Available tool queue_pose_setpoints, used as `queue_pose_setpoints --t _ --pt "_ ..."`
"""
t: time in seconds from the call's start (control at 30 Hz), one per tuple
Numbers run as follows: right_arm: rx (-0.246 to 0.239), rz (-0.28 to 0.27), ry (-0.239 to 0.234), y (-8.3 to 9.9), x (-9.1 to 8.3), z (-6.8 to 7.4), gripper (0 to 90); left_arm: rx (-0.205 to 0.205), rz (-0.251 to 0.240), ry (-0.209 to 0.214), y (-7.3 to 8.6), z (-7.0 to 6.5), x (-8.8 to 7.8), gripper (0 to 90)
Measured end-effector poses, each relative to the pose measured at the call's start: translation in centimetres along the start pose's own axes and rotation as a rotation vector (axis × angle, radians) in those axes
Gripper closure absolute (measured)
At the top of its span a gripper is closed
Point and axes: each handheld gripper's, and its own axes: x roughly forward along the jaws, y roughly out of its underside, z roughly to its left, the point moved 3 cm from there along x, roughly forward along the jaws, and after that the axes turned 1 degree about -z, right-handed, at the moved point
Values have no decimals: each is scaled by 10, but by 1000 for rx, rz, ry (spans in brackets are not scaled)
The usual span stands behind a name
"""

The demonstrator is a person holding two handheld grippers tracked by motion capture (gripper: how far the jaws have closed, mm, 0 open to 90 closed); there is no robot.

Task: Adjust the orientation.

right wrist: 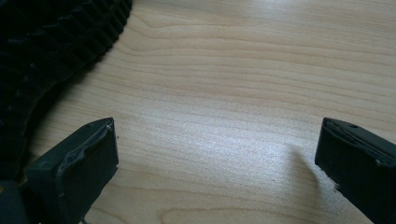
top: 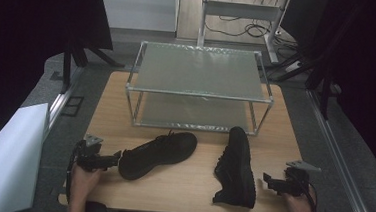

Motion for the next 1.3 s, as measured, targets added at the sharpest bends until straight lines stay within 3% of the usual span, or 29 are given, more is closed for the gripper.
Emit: queue_pose_setpoints --t 0.3,0.33,0.4,0.43,0.47,0.83,0.97,1.07,1.3 --pt "-3 -4 -1 0 0 1 0 31 0 26 -5 -3 3 0" --pt "-3 -4 -1 0 0 1 0 39 0 42 -5 -4 2 0" --pt "-2 -8 -3 -1 0 1 0 77 3 40 -5 -9 -2 15" --pt "-2 -8 -3 -1 0 1 0 77 3 40 -5 -9 -2 15" --pt "-4 -8 -3 -1 -1 1 0 106 9 50 -4 -15 -3 15" --pt "-3 -19 -1 -1 -2 1 0 182 34 76 -1 -41 -10 19" --pt "-5 -16 -2 -1 -1 1 0 206 41 94 1 -53 -11 23" --pt "-5 -16 -3 -1 -1 1 0 258 59 119 2 -68 -12 23" --pt "-6 -17 -5 -1 -1 1 0 301 62 153 2 -83 -11 23"
